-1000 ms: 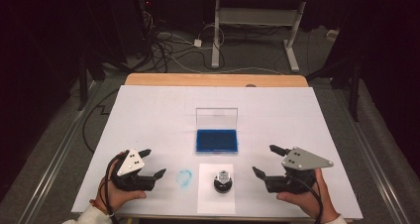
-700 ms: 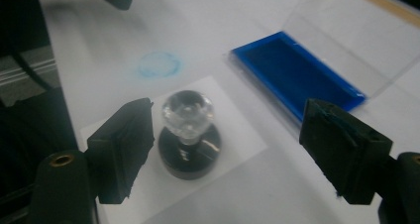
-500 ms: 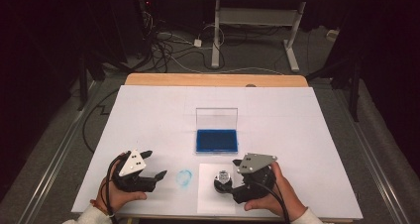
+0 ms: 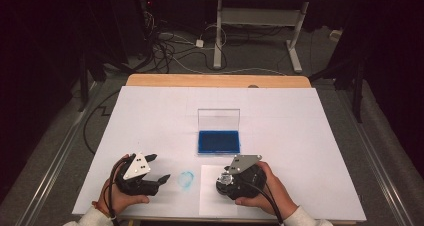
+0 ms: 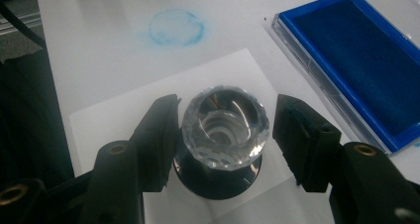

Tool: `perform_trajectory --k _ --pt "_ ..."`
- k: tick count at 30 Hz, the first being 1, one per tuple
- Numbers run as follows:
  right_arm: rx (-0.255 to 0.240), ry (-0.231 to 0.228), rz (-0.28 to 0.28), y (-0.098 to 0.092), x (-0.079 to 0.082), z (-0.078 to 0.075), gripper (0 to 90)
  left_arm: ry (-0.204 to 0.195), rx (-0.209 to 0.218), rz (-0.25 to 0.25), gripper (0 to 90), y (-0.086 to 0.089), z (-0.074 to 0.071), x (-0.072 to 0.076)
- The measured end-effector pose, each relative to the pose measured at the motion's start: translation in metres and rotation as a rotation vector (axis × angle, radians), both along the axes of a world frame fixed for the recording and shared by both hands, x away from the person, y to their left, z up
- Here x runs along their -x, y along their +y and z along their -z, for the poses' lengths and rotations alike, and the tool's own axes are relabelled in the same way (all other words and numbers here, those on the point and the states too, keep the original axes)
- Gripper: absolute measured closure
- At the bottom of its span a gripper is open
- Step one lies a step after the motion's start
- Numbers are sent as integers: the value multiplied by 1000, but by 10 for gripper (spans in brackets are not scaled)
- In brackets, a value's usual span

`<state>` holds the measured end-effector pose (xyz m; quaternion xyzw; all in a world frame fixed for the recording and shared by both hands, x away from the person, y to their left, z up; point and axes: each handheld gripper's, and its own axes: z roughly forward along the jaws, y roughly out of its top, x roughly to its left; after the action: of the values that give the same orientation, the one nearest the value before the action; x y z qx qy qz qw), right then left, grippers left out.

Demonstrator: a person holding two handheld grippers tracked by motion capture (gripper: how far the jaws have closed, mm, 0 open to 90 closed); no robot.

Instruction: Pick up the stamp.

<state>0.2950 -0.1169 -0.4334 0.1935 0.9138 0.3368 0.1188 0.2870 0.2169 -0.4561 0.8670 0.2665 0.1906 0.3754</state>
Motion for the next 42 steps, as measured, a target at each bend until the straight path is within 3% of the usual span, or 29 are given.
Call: perform_trajectory --k 5,20,28,31,36,39,42 --pt "-3 -2 -9 3 -1 2 556 -1 -4 1 228 0 0 0" --pt "-3 -23 -41 7 0 0 573 10 -10 12 228 -1 0 -1" --pt "-33 -42 -31 3 -2 -10 574 12 0 27 273 0 0 -1" --pt "-31 -58 -32 3 -5 -16 574 7 22 24 282 1 -2 0" --pt "-63 -81 -25 3 -13 -27 574 -19 15 -1 280 1 -2 0" --pt "-99 -112 -20 2 -25 -40 574 -21 9 -4 250 0 0 -1" --pt "-138 -138 17 -3 -33 -51 574 -27 8 -21 236 0 1 -2"
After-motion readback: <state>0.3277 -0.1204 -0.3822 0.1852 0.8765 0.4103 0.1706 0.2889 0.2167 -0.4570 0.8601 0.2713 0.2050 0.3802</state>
